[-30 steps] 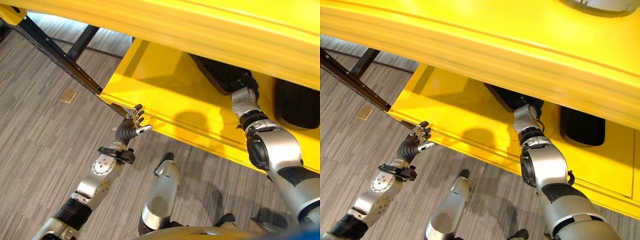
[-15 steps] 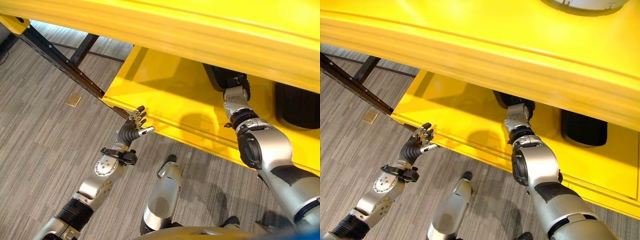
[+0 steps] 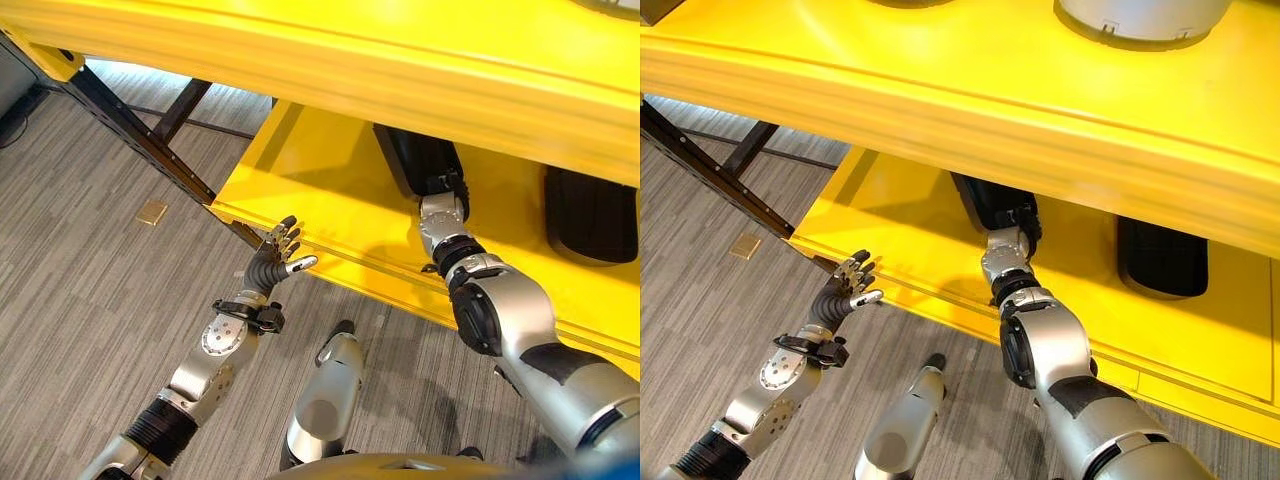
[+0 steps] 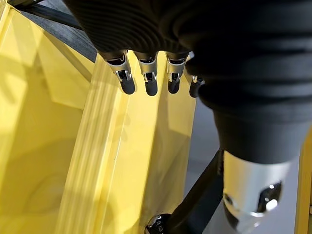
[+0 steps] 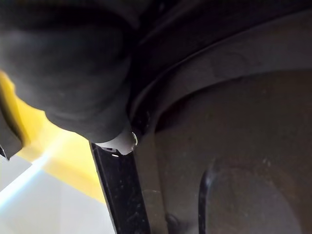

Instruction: Move parts from the plastic box to the shelf.

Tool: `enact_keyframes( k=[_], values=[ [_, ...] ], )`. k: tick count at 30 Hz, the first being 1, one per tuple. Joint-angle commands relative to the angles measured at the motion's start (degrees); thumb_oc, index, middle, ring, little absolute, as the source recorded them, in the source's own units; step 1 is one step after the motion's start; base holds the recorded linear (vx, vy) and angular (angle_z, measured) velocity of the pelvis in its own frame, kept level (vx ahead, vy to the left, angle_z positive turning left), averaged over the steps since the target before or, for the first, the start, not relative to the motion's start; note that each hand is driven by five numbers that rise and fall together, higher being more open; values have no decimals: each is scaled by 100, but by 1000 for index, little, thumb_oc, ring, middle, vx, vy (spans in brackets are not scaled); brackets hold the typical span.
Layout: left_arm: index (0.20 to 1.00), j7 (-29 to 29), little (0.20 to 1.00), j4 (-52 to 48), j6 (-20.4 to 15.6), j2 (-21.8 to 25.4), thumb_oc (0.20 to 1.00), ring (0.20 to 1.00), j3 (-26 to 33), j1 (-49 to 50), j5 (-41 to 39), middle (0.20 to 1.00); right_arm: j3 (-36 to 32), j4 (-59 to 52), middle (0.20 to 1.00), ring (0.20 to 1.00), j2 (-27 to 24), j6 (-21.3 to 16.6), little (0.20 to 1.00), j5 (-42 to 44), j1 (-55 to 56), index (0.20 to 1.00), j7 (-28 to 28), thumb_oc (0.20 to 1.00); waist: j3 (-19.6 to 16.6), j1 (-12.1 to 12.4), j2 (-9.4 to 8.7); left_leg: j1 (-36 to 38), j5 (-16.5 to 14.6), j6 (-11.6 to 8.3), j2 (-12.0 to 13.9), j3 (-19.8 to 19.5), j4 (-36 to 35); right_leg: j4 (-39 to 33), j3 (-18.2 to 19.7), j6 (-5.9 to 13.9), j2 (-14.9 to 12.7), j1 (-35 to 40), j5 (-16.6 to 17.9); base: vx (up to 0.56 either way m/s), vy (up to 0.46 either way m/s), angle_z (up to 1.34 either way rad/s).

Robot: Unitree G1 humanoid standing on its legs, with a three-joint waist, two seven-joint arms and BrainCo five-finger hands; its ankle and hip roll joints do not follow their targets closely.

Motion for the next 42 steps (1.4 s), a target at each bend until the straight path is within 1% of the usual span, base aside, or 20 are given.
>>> enact_keyframes(
  k=[1, 4, 14, 16, 19, 25, 26, 27, 28, 35, 36, 37, 38, 39, 41, 42],
  values=[
    [1000, 148, 1000, -187, -373, 42, 1000, 1000, 154, -389, -106, 1000, -605, -5, 200, 200, 205, -142, 200, 403, 465, 200, -466, 200, 311, 183, 110, 30, 131, 434, -71, 132, -278, 1496, 197, -146, -89, -439, -413, 0, 0, 0],
    [1000, 222, 1000, -152, -375, 4, 1000, 1000, 143, -384, -92, 1000, -672, -118, 200, 200, 346, -293, 200, 450, 629, 200, -556, 200, 349, 144, 119, 37, 134, 428, -63, 127, -284, 1520, 208, -157, -92, -447, -425, -10, 3, 1],
    [1000, 297, 1000, -168, -378, -49, 1000, 1000, 50, -393, -129, 1000, -748, -94, 200, 200, 622, -464, 200, 522, 879, 200, -755, 200, 426, 57, 148, 58, 126, 427, -49, 164, -268, 1517, 275, -153, -98, -482, -409, -3, 1, 0],
    [1000, 329, 1000, -183, -357, -74, 1000, 1000, 64, -373, -129, 1000, -836, -116, 200, 200, 722, -596, 200, 689, 1001, 200, -811, 200, 429, 16, 153, 53, 120, 424, -48, 191, -258, 1521, 299, -149, -113, -499, -398, 0, 0, 0],
    [1000, 380, 1000, -169, -335, -119, 1000, 1000, 51, -343, -131, 1000, -826, -167, 200, 200, 811, -684, 200, 682, 1105, 200, -959, 200, 443, -50, 148, 59, 95, 425, -39, 237, -235, 1534, 345, -151, -124, -533, -383, -8, 24, 4],
    [1000, 444, 1000, -194, -343, -168, 1000, 1000, 4, -334, -154, 1000, -763, -169, 209, 209, 839, -683, 209, 412, 1214, 209, -1238, 209, 489, -117, 156, 75, 68, 419, -26, 272, -216, 1535, 389, -150, -121, -543, -370, 4, 4, -1],
    [1000, 447, 1000, -184, -350, -174, 1000, 1000, 7, -328, -153, 1000, -771, -181, 533, 533, 837, -698, 533, 416, 1235, 533, -1248, 533, 489, -115, 158, 78, 65, 420, -25, 271, -217, 1534, 392, -150, -119, -543, -372, 0, 0, 0],
    [1000, 446, 1000, -182, -352, -176, 1000, 1000, 6, -327, -153, 1000, -769, -184, 533, 533, 838, -700, 533, 416, 1239, 533, -1249, 533, 488, -114, 159, 79, 64, 420, -24, 272, -218, 1534, 393, -151, -119, -542, -373, 0, 0, 0],
    [1000, 450, 1000, -178, -362, -172, 1000, 1000, -2, -324, -154, 1000, -761, -203, 1000, 1000, 826, -722, 1000, 389, 1238, 1000, -1274, 1000, 495, -117, 163, 77, 64, 419, -23, 273, -217, 1533, 395, -150, -119, -542, -371, 0, 0, 0],
    [1000, 480, 1000, -173, -405, -158, 1000, 1000, -30, -375, -154, 1000, -700, -241, 1000, 1000, 776, -723, 1000, 59, 1205, 1000, -1531, 1000, 522, -148, 166, 64, 56, 416, -15, 291, -200, 1518, 407, -144, -122, -540, -362, -11, 6, 0],
    [1000, 500, 1000, -169, -419, -154, 1000, 1000, -23, -368, -163, 1000, -711, -231, 1000, 1000, 763, -702, 1000, 29, 1180, 1000, -1560, 1000, 537, -148, 179, 23, 200, 425, -37, 288, -228, 1496, 366, -183, -149, -595, -249, -4, 11, -5],
    [1000, 511, 1000, -178, -422, -152, 1000, 1000, -21, -382, -163, 1000, -674, -240, 1000, 1000, 760, -695, 1000, -7, 1151, 1000, -1574, 1000, 509, -179, 152, 59, 88, 422, -12, 296, -234, 1518, 421, -147, -127, -570, -347, -79, 51, -4],
    [1000, 508, 1000, -181, -423, -149, 1000, 1000, -19, -378, -162, 1000, -674, -242, 1000, 1000, 763, -695, 1000, -10, 1152, 1000, -1576, 1000, 531, -163, 171, 22, 206, 425, -33, 292, -242, 1500, 379, -184, -152, -612, -251, 71, -35, -7],
    [1000, 522, 1000, -182, -433, -153, 1000, 1000, -12, -381, -157, 1000, -665, -224, 1000, 1000, 760, -682, 1000, -31, 1145, 1000, -1589, 1000, 508, -184, 144, 61, 90, 418, -1, 304, -241, 1514, 416, -146, -128, -573, -343, -1, -5, -8],
    [1000, 535, 1000, -175, -434, -155, 1000, 1000, -11, -383, -165, 1000, -634, -188, 1000, 1000, 776, -663, 1000, -101, 1122, 1000, -1634, 1000, 512, -191, 136, 58, 92, 410, 21, 315, -233, 1519, 409, -137, -115, -593, -341, 0, -2, -3],
    [1000, 533, 1000, -176, -436, -152, 1000, 1000, -8, -378, -164, 1000, -635, -191, 1000, 1000, 780, -662, 1000, -108, 1123, 1000, -1640, 1000, 535, -175, 156, 22, 209, 412, 1, 311, -241, 1500, 369, -174, -139, -634, -243, -72, 40, 4]
  ],
)
